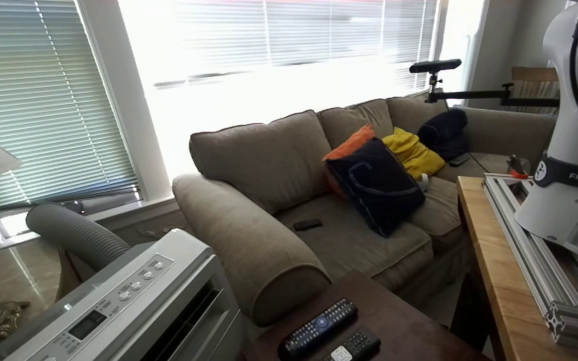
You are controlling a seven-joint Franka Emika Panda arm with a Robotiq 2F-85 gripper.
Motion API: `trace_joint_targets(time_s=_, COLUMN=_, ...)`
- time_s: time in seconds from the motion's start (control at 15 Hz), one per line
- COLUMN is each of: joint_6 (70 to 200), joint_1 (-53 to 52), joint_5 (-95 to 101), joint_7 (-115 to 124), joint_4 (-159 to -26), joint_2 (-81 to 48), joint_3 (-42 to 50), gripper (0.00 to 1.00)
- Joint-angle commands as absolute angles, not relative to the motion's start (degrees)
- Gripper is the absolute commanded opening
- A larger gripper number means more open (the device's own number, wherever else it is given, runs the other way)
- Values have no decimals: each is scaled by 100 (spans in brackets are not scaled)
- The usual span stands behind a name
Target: Press the first button on the left side of the portable aircon
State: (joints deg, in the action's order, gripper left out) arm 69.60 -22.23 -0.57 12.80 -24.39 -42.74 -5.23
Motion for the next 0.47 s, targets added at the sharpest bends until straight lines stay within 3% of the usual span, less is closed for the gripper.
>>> trace_joint_targets(time_s=0.0, joint_6=6258, joint_1=-2008, joint_5=-171, joint_7=1697, joint_4=-2632, joint_2=-3844, joint_3=-481, gripper=100)
trace_joint_targets(time_s=0.4, joint_6=5861, joint_1=-1722, joint_5=-95, joint_7=1513, joint_4=-2546, joint_2=-3661, joint_3=-453, gripper=100)
